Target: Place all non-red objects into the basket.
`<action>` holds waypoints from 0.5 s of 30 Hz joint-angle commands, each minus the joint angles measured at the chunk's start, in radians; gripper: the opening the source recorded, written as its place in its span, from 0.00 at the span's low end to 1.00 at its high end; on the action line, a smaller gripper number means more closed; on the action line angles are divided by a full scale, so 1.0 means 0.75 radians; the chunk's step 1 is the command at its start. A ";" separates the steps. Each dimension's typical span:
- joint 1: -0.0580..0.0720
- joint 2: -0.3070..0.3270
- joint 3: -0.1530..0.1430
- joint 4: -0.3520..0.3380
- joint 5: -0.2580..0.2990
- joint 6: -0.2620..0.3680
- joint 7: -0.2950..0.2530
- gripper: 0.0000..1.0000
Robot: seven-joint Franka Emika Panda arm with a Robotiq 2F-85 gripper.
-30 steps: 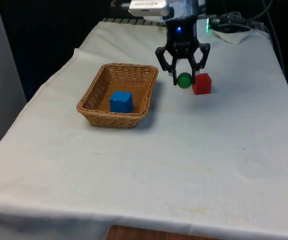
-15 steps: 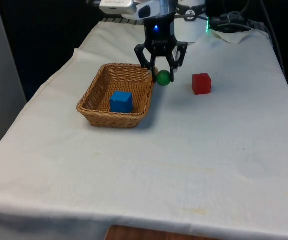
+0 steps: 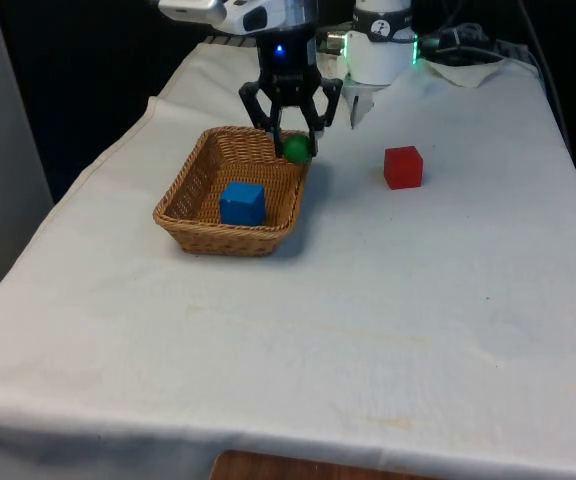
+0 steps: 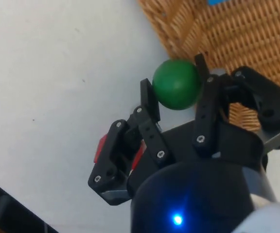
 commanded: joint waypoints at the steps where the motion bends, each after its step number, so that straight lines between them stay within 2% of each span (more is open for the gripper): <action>1: -0.003 -0.016 -0.012 -0.017 -0.011 0.005 -0.009 0.00; 2: 0.000 -0.023 -0.025 -0.027 -0.013 0.007 -0.019 0.00; 3: 0.000 -0.013 -0.020 -0.016 0.000 0.000 -0.021 0.00; 8: 0.003 -0.037 -0.060 -0.052 -0.025 0.016 -0.045 0.00; 11: 0.000 -0.033 -0.063 -0.048 -0.013 0.005 -0.059 0.00; 15: 0.001 -0.044 -0.088 -0.071 -0.041 0.027 -0.065 0.00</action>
